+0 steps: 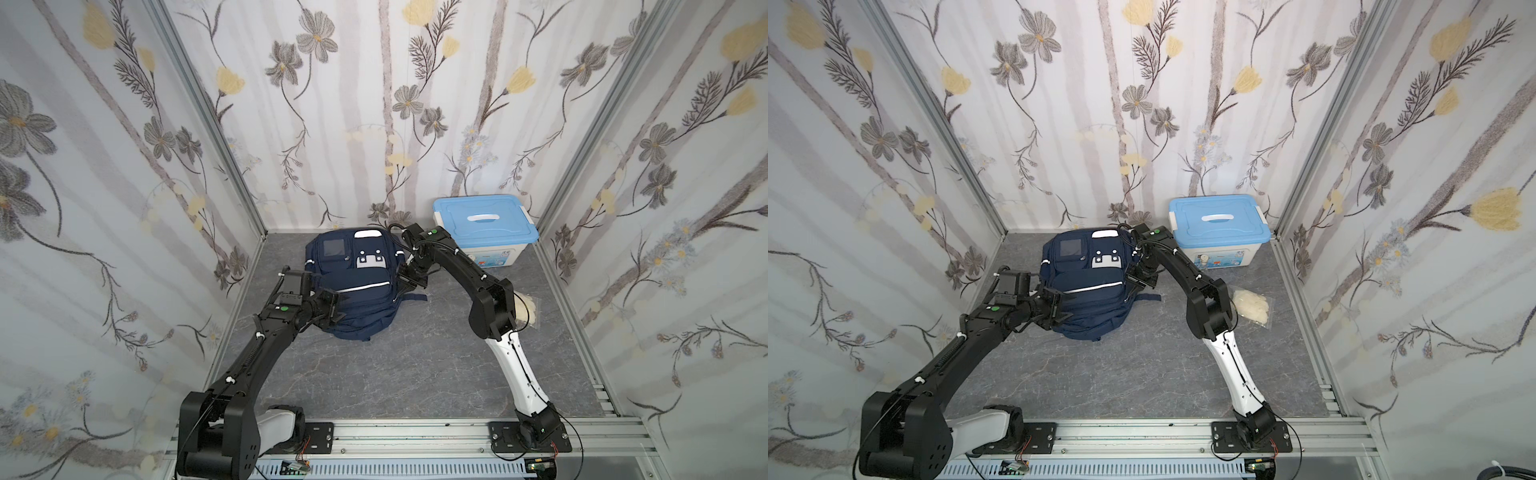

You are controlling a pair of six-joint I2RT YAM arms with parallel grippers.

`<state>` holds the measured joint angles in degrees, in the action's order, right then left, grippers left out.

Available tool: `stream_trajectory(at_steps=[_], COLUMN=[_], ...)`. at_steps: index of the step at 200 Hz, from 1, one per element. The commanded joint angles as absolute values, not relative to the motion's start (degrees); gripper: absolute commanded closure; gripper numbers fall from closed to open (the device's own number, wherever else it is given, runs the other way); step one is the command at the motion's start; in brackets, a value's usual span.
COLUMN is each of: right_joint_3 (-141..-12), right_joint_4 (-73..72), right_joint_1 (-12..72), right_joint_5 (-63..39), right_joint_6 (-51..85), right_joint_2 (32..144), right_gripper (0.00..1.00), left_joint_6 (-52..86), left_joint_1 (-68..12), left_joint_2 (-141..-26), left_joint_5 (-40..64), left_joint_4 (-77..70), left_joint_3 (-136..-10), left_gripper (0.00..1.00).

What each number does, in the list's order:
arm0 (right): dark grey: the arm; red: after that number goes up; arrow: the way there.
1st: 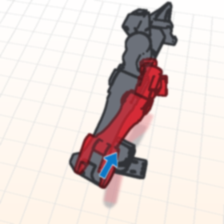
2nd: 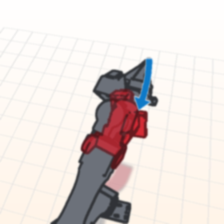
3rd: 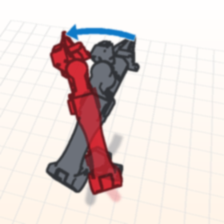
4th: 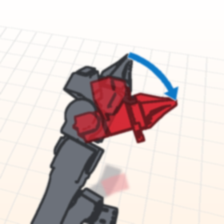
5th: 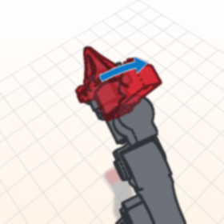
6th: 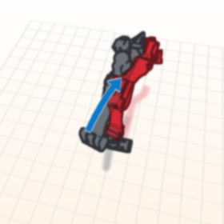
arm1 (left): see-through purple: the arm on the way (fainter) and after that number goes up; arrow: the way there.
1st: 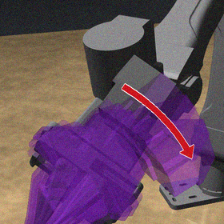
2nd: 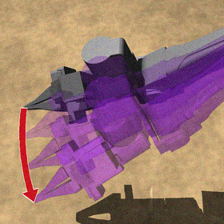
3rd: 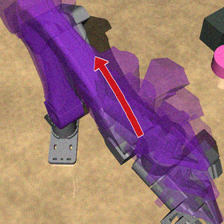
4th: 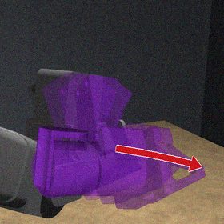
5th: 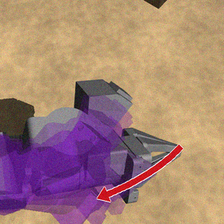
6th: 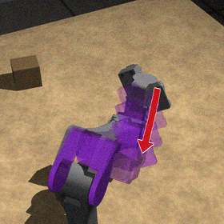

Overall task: Zip up the backpack
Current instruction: Zip the zipper on the backpack.

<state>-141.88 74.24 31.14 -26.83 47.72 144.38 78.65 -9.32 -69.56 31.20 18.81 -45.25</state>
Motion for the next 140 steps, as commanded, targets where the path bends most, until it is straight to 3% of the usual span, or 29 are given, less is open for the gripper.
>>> stream_trajectory(at_steps=[1,35,103,140], right_joint_3=[-142.2,-142.3,-142.1,-142.0], right_joint_4=[73.1,72.7,72.6,72.6], right_joint_1=[31.4,31.7,31.8,31.5], right_joint_5=[-25.9,-26.3,-26.1,-25.5], right_joint_6=[49.1,49.0,48.7,48.9], right_joint_2=[143.6,143.4,143.2,143.1], right_gripper=[1.00,1.00,1.00,1.00], left_joint_6=[87.6,92.3,93.7,92.6], left_joint_1=[-12.9,-19.9,-23.3,-24.9], left_joint_2=[-71.1,-79.6,-93.1,-97.0], left_joint_5=[26.2,23.6,22.9,23.7], left_joint_4=[11.5,4.1,-3.7,-3.1], left_joint_3=[-45.4,-47.2,-51.6,-53.2], left_gripper=[0.44,0.47,0.58,0.99])
